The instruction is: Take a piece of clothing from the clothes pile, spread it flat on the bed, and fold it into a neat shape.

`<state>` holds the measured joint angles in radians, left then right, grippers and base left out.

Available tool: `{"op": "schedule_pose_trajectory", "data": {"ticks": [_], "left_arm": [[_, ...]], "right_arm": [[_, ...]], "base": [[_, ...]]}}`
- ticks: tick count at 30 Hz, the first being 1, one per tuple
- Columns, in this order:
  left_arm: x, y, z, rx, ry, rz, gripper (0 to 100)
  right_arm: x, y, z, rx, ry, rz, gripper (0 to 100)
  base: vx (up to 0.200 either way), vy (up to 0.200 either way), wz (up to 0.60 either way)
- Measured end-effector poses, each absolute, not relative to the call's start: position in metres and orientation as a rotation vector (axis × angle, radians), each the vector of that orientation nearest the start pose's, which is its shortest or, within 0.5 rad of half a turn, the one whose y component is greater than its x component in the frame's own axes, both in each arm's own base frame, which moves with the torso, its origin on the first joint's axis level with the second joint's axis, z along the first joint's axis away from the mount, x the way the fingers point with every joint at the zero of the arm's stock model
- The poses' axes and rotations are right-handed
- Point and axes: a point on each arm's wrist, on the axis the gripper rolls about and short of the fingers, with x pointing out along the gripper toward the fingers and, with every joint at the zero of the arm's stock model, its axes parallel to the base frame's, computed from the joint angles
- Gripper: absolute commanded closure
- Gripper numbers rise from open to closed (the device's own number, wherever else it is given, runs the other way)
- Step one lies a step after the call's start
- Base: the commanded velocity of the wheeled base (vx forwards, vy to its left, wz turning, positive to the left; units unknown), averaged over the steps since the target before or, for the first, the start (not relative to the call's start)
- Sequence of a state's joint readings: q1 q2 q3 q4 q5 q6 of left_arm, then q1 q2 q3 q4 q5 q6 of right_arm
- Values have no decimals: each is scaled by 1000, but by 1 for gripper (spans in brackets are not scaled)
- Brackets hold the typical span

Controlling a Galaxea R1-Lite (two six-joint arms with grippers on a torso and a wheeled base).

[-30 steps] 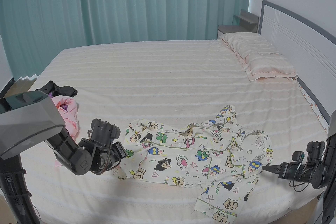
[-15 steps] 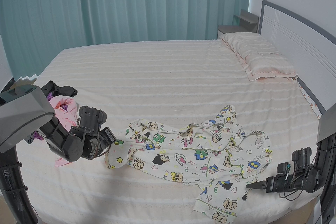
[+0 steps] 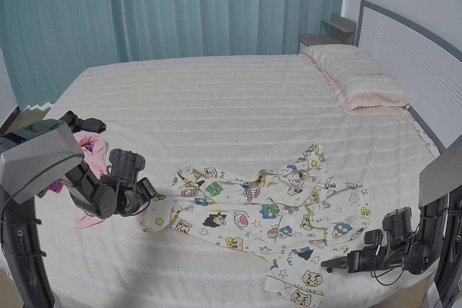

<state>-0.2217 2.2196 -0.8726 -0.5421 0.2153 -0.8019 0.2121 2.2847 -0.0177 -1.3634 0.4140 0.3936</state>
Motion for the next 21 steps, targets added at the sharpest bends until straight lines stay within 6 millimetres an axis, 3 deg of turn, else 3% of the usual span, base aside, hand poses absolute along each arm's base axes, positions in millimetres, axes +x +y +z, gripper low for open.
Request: {"op": "schedule_pose_trajectory", "data": {"ticks": [6, 12, 21], "left_arm": [[358, -77, 7, -582, 751, 301, 100], [355, -77, 2, -576, 769, 305, 100], [344, -77, -5, -526, 864, 323, 100]], "right_arm": [[196, 70, -42, 407, 1016, 363, 100], [190, 74, -51, 325, 1063, 314, 100], [182, 52, -47, 223, 1158, 275, 100]], "base": [[0, 0, 0], [0, 0, 0], [0, 0, 0]]}}
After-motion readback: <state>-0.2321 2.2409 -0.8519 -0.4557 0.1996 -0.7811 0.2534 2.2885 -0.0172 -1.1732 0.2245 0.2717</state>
